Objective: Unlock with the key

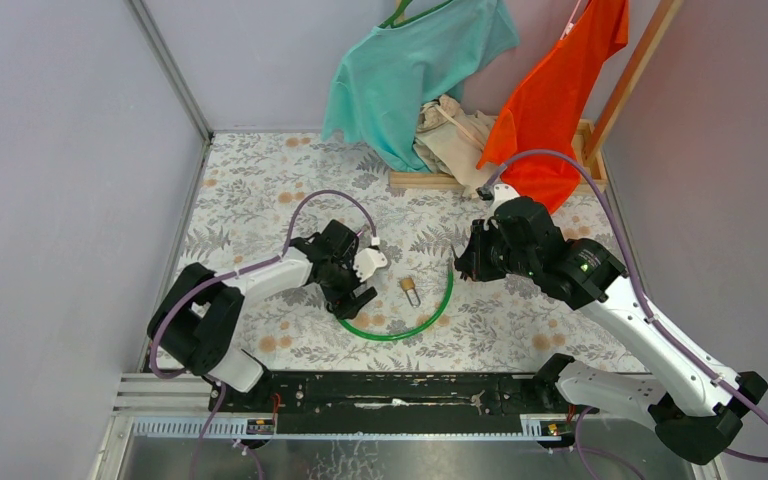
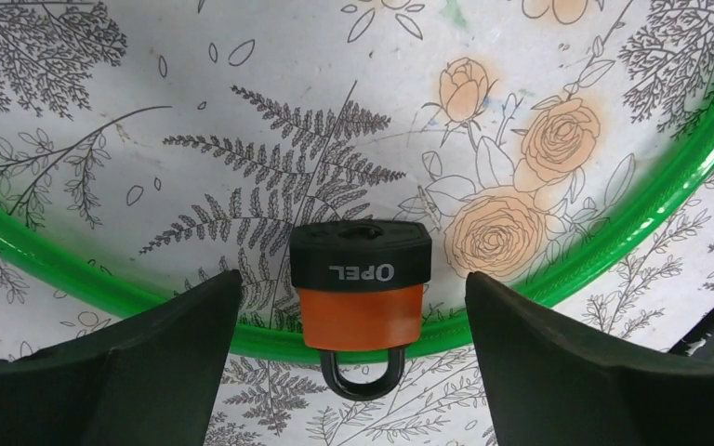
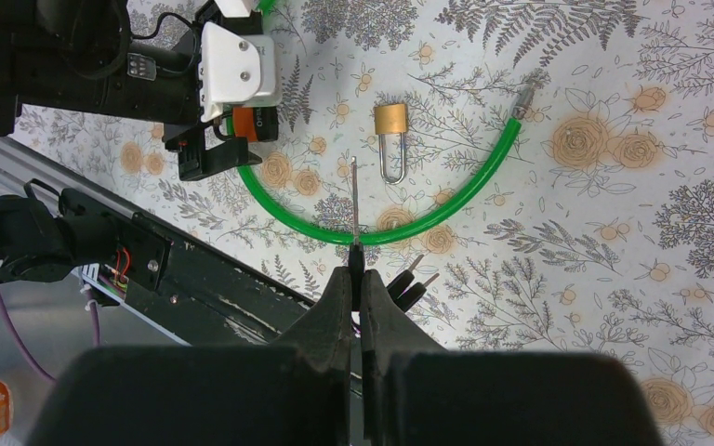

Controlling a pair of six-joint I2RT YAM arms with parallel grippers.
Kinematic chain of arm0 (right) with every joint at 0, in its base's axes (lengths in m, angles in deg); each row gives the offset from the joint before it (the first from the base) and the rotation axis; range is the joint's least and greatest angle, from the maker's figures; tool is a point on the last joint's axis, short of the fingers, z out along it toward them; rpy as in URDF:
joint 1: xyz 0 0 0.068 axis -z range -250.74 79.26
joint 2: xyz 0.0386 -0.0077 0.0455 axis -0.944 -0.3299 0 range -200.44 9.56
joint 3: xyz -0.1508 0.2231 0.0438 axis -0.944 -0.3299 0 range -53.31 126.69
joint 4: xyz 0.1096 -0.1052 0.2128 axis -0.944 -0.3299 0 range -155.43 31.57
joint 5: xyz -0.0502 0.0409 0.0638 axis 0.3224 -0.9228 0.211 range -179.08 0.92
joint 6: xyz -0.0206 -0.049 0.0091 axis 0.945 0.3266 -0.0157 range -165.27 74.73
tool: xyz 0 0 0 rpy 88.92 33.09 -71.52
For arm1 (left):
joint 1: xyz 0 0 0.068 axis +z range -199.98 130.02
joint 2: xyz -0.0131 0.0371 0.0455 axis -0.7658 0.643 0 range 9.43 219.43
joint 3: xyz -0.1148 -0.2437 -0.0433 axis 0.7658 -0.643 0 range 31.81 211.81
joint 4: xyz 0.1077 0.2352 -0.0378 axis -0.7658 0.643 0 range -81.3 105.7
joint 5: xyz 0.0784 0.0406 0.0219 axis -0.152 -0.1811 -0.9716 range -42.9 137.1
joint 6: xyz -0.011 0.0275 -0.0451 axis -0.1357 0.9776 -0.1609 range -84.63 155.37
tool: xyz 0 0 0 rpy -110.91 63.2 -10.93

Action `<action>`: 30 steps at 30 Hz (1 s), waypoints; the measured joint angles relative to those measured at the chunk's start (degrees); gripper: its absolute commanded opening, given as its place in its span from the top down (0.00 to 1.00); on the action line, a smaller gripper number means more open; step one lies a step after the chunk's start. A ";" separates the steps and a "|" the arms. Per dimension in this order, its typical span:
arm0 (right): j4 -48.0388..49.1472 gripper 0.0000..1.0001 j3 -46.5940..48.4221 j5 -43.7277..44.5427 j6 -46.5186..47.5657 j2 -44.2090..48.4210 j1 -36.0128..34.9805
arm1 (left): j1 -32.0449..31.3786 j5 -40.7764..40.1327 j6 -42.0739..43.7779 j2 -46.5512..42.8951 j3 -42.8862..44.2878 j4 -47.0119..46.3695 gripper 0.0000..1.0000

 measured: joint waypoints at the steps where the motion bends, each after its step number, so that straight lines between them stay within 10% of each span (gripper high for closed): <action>1: 0.00 1.00 0.02 -0.02 0.00 0.00 0.00 | 0.00 -0.13 -0.28 -0.04 0.02 -0.28 0.00; 16: -0.04 1.00 0.22 0.07 0.02 -0.55 0.00 | 0.13 -0.33 19.02 -22.97 5.53 14.58 0.00; 22: -0.04 1.00 0.22 0.13 0.02 -0.55 0.00 | 0.52 -13.97 13.66 -35.12 2.21 2.16 0.05; 30: -0.04 1.00 0.22 0.13 0.02 -0.61 0.00 | 0.96 -10.03 16.46 -31.69 -0.44 8.07 0.00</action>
